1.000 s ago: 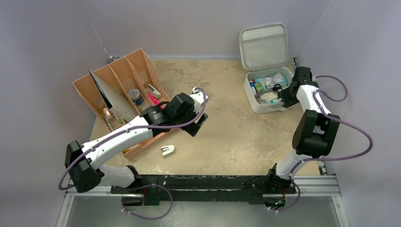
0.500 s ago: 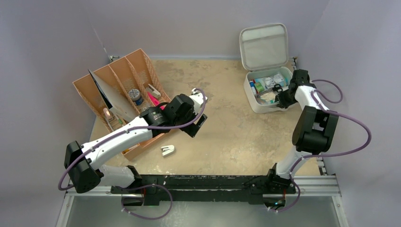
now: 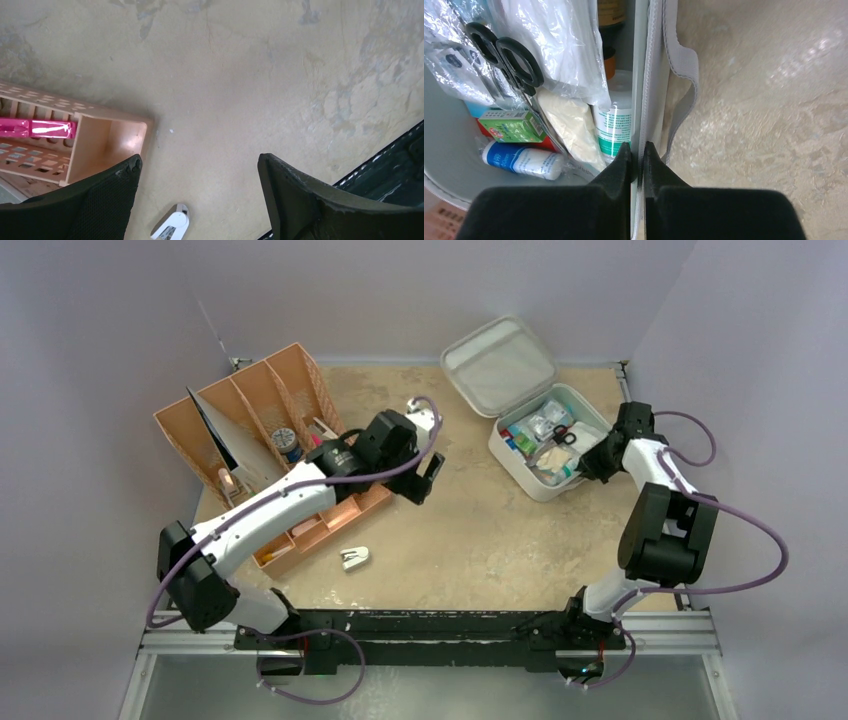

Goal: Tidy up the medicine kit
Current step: Move the medicine box to the center of the board.

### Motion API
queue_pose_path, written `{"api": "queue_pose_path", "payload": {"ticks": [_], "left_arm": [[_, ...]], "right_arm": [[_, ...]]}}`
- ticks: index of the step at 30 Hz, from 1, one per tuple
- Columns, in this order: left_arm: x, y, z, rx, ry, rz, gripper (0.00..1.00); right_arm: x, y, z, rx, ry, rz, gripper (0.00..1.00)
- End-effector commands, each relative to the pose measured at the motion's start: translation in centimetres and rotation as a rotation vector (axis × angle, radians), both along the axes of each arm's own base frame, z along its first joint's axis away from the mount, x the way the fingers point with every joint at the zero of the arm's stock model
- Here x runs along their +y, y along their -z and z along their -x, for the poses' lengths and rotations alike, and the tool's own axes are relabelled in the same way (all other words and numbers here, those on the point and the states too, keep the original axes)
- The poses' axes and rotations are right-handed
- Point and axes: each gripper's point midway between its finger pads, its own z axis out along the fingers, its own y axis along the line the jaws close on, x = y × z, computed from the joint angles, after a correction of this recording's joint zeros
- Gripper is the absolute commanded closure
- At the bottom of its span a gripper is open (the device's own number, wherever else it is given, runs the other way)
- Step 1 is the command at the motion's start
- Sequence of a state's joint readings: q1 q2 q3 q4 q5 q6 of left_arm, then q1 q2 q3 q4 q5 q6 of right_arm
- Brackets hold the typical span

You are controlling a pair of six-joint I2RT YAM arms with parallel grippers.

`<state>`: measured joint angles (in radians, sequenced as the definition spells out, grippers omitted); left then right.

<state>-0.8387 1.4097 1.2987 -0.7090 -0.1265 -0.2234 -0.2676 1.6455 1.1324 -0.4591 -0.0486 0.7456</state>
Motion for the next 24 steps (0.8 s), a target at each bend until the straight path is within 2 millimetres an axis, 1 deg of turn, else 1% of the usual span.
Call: {"api": "queue_pose_path", "payload": {"ticks": [1, 5, 8, 11, 14, 16, 17, 18, 20, 23, 24], "left_arm": [[-0.3, -3.5, -3.2, 0.039, -0.069, 0.186, 0.16], [1.1, -4.6, -5.9, 0.017, -0.126, 0.238, 0.16], [2.0, -4.5, -7.3, 0.034, -0.156, 0.259, 0.16], [2.0, -3.7, -7.9, 0.053, -0.138, 0.285, 0.16], [1.4, -2.2, -7.4, 0.085, -0.089, 0.283, 0.16], [0.7, -1.4, -6.7, 0.153, -0.082, 0.307, 0.15], [0.2, -1.2, -6.4, 0.182, -0.075, 0.330, 0.15], [-0.4, -1.2, -6.2, 0.197, -0.058, 0.360, 0.15], [-0.9, -1.1, -6.1, 0.210, -0.040, 0.383, 0.15], [0.0, -0.6, -6.9, 0.191, -0.060, 0.301, 0.15], [0.4, -0.9, -7.4, 0.173, -0.065, 0.275, 0.15]], "right_arm": [[4.4, -0.4, 2.3, -0.022, -0.220, -0.097, 1.00], [6.7, -0.7, 3.4, -0.047, -0.341, -0.119, 1.00], [8.2, -0.8, 4.3, -0.033, -0.440, -0.096, 1.00], [9.0, -0.5, 5.3, 0.008, -0.505, -0.053, 1.00], [8.6, -0.2, 6.2, 0.049, -0.526, -0.017, 0.99], [8.0, -0.3, 6.5, 0.061, -0.521, 0.014, 0.92], [7.8, -0.4, 6.5, 0.061, -0.518, 0.027, 0.86], [7.7, -0.6, 6.4, 0.057, -0.515, 0.032, 0.80], [7.9, -1.2, 6.2, 0.041, -0.510, 0.026, 0.74], [8.4, -2.8, 5.7, 0.001, -0.506, 0.008, 0.65], [8.5, -3.4, 5.7, -0.014, -0.503, 0.006, 0.62]]}}
